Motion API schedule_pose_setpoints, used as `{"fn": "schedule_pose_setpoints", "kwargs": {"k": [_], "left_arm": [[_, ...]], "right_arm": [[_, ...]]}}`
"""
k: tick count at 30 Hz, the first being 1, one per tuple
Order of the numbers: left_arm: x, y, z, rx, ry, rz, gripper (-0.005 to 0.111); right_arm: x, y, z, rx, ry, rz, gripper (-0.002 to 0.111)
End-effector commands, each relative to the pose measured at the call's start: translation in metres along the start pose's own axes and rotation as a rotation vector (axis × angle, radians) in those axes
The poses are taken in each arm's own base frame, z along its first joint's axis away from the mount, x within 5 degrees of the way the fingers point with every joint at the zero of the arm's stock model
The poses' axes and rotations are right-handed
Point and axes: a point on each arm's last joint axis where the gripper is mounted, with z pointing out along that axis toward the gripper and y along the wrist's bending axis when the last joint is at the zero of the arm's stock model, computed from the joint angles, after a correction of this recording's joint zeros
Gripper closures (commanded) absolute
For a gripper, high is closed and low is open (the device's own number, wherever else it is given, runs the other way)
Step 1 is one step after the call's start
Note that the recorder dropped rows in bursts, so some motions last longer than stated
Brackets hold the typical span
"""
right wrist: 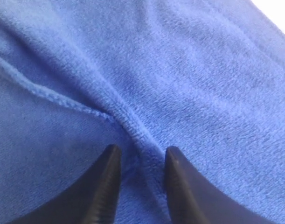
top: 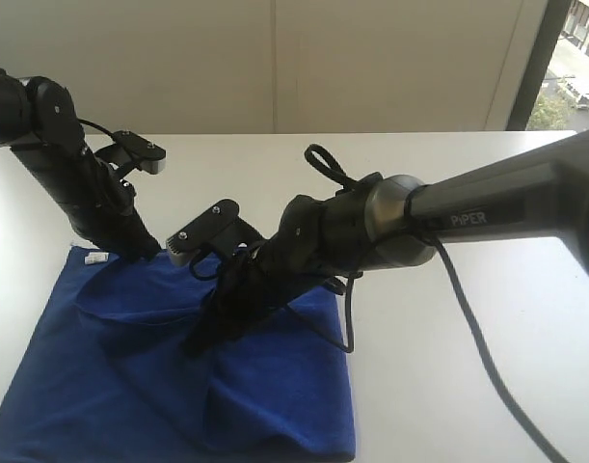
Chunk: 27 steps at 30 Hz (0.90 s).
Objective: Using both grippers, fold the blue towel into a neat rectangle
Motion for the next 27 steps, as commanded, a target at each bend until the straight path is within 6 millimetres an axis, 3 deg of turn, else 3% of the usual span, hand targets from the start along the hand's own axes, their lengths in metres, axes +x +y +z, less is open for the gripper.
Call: {"fn": "schedule_pose_setpoints", "kwargs": {"k": [1,3,8,14,27], "left_arm": [[0.000,-0.002,-0.005,0.006,0.005,-0.001,0.107],[0.000,-0.002,-0.005,0.004,0.006,0.000,0.107],[0.000,-0.002,-0.005,0.004,0.006,0.000,0.107],[0.000,-0.002,-0.005,0.004,0.008,0.002,0.107],[-0.001,-0.001,-0.005,-0.002,-0.001,0.002,0.107]], "right_arm": [[-0.013,-0.002,-0.012,0.021,-0.059,-0.003,0.060],[-0.015,0.003,-0.020,-0.027,-0.029,-0.009,0.047],[-0.009,0.008,-0.018,-0.081,0.039,0.041,0.047],[0.001,0.005,0.001,-0.064,0.067,0.102,0.047],[-0.008,0.007,0.000,-0.091,0.055,0.125,0.050]]}}
